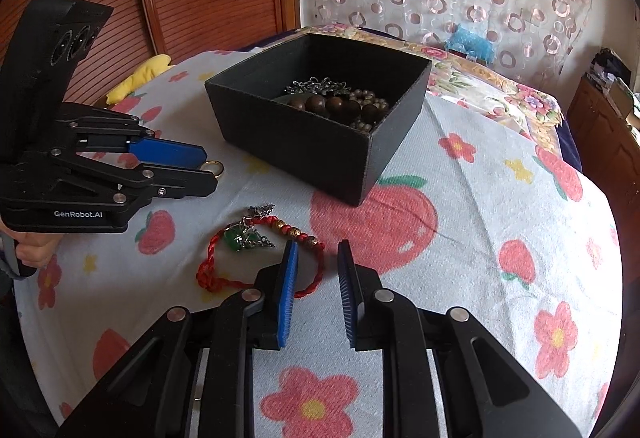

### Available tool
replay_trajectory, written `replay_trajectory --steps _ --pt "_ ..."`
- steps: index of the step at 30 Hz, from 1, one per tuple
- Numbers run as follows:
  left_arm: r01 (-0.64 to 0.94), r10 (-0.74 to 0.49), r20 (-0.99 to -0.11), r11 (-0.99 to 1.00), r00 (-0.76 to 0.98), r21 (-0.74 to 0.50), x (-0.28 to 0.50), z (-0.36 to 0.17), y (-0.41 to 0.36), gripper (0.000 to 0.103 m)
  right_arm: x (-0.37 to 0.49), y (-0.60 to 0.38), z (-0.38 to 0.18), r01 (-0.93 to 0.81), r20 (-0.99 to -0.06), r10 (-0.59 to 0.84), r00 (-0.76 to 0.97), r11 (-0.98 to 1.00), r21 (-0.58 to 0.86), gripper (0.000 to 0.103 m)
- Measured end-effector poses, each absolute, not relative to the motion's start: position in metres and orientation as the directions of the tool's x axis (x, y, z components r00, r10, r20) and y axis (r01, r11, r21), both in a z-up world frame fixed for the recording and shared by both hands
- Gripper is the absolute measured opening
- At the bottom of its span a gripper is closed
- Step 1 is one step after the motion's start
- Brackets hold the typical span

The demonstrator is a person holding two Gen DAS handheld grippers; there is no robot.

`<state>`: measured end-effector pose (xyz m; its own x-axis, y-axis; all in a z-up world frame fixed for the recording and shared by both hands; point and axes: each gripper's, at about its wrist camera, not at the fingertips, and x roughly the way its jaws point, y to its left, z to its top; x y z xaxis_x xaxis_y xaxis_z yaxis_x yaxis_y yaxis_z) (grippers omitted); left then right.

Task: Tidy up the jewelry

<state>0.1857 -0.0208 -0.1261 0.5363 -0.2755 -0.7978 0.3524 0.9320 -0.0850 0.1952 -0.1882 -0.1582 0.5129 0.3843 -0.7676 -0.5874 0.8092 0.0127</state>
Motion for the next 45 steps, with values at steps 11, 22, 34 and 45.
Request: replay_trajectory --steps 11,22,34,45 --pt "0.355 -0.268 -0.795 0.932 0.545 -0.071 0.190 -0.129 -0.024 0.029 0.192 -0.188 -0.139 -0.592 -0.739 0.388 0.551 0.806 -0.019 0.003" --pt "0.364 -0.271 -0.790 0.929 0.550 -0.066 0.188 -0.130 -0.025 0.029 0.191 -0.203 -0.089 -0.574 -0.649 0.421 0.634 0.818 -0.030 0.003" --pt "0.359 -0.272 -0.780 0.931 0.563 -0.065 0.185 -0.130 -0.025 0.018 0.193 -0.208 -0.071 -0.592 -0.619 0.475 0.625 0.806 0.021 0.003" --pt "0.362 -0.279 -0.777 0.929 0.565 -0.070 0.184 -0.130 -0.024 0.019 0.186 -0.206 -0.051 -0.634 -0.577 0.563 0.592 0.767 0.098 0.003"
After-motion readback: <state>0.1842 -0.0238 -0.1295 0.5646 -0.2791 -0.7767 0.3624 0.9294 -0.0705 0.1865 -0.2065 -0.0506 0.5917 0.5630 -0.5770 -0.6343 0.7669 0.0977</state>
